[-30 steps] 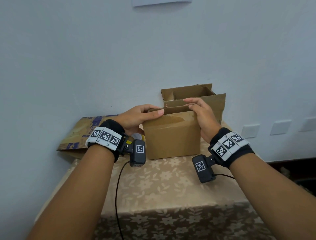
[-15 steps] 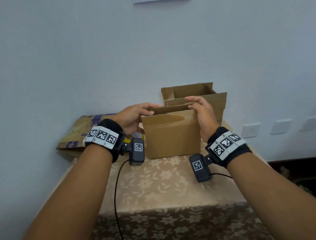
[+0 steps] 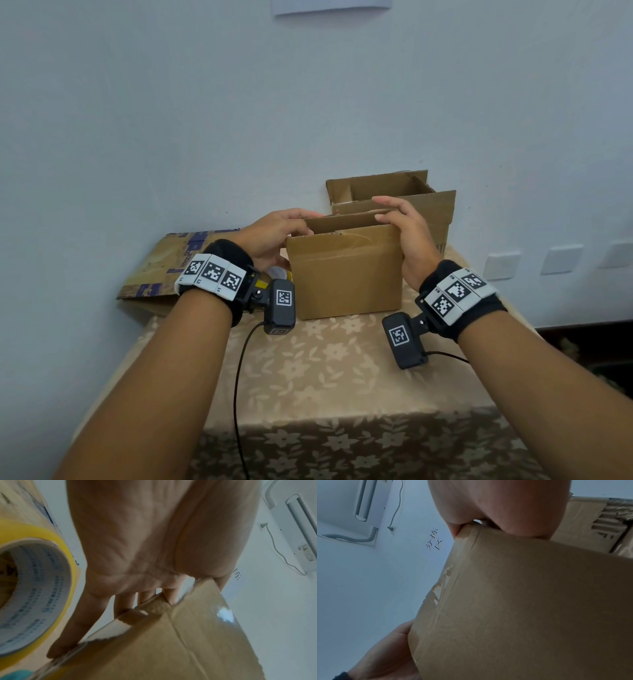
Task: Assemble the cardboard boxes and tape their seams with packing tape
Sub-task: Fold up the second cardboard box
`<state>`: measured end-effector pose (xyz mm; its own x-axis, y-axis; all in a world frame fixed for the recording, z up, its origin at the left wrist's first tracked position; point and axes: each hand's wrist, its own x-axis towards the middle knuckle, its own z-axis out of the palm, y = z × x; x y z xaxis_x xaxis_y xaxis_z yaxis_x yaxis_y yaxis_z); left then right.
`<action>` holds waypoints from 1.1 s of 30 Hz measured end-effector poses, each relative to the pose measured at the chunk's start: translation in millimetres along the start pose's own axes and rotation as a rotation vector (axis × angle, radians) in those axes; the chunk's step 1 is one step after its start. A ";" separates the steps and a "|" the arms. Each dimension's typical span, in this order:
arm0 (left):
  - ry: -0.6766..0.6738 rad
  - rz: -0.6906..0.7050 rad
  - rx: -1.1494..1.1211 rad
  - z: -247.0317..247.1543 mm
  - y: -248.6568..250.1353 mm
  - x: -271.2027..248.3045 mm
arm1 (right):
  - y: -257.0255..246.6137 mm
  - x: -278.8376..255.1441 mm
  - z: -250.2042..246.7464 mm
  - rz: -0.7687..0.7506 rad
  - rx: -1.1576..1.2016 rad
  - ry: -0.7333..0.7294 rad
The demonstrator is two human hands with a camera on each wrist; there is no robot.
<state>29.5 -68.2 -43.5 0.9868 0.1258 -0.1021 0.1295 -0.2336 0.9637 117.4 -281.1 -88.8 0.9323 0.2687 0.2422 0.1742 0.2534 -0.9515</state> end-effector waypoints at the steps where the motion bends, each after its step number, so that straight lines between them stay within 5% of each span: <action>1: 0.011 -0.002 -0.012 0.5 0.4 0.5 | -0.8 0.1 0.6 0.005 0.012 -0.002; 9: 0.075 0.019 -0.280 -5.7 -6.0 2.3 | -0.4 -0.2 3.9 -0.074 0.048 0.085; 15: 0.078 0.033 -0.259 -6.6 -6.3 1.4 | 2.1 -0.6 3.5 -0.122 0.044 0.069; 22: 0.094 -0.032 -0.191 -7.5 -12.9 1.6 | -3.1 -2.1 1.1 0.058 0.325 0.003; 29: 0.130 -0.077 -0.152 -3.8 -8.8 2.9 | 0.1 1.3 -5.5 0.039 0.346 0.014; 33: 0.297 -0.100 -0.195 -1.6 -7.9 7.1 | 7.4 -0.4 -2.9 -0.012 0.378 0.080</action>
<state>35.3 -64.0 -51.4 0.8952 0.4198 -0.1499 0.1747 -0.0210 0.9844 119.3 -282.1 -96.6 0.9552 0.1939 0.2235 0.0704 0.5847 -0.8082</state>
